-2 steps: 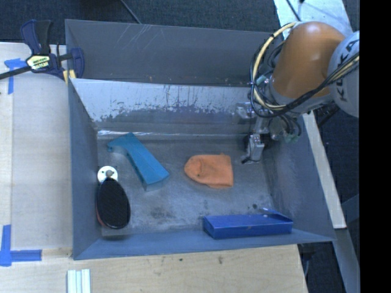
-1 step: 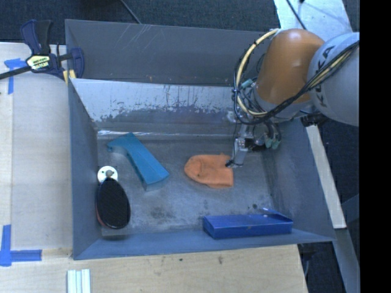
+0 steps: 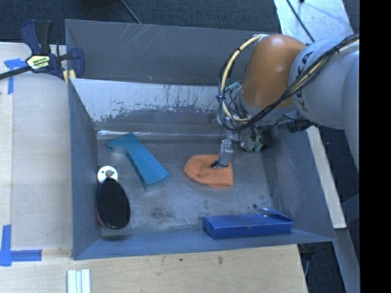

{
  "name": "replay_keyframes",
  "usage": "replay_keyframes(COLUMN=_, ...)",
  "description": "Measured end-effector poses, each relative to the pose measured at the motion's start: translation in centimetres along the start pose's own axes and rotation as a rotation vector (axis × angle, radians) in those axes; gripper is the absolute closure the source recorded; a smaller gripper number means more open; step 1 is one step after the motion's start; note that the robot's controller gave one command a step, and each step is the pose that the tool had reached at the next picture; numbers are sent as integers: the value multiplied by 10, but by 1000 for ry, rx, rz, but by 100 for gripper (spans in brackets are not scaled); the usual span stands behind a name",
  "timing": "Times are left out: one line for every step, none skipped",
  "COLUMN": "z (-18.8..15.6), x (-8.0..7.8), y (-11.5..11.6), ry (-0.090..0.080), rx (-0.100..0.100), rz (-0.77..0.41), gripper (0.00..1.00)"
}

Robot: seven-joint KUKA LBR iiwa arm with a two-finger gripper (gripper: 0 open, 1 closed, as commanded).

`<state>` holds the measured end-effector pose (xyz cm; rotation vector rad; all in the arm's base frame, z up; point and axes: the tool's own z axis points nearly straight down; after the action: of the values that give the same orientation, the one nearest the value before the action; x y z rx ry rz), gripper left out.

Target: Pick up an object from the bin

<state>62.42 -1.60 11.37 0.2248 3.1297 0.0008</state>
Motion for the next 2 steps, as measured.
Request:
replay_keyframes(z=42, x=16, y=5, ry=-2, rx=0, rz=-209, gripper=100)
replay_keyframes(z=42, x=16, y=5, ry=-2, rx=0, rz=-210, gripper=100)
